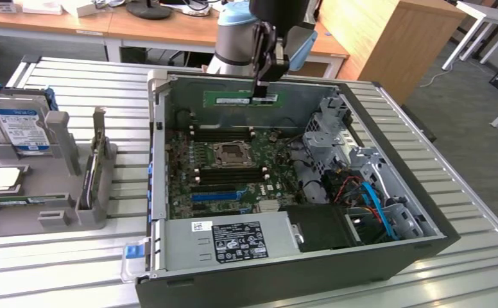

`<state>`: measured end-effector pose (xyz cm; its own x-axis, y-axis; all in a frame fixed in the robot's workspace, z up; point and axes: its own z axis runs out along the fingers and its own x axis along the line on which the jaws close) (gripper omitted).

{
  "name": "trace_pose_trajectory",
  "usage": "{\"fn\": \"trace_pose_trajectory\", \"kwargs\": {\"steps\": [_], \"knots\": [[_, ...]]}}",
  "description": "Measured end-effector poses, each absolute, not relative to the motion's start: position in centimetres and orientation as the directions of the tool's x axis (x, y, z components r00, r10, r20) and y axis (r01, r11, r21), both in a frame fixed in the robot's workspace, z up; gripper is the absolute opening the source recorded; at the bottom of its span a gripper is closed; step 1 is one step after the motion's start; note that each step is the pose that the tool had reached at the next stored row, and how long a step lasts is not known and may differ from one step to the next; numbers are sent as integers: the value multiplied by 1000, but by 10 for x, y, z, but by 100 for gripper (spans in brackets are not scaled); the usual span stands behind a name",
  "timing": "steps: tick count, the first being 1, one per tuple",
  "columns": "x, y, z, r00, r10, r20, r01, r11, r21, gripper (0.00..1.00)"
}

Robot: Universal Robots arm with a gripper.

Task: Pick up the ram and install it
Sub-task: 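Pick up the ram and move it above insertion slot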

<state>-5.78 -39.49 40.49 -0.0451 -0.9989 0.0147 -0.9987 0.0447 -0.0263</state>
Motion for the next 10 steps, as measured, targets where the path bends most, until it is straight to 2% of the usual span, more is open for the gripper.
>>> {"fn": "trace_pose_trajectory", "kwargs": {"steps": [10], "knots": [[-58, -395, 393, -48, -999, 15, -999, 47, -27, 12]]}}
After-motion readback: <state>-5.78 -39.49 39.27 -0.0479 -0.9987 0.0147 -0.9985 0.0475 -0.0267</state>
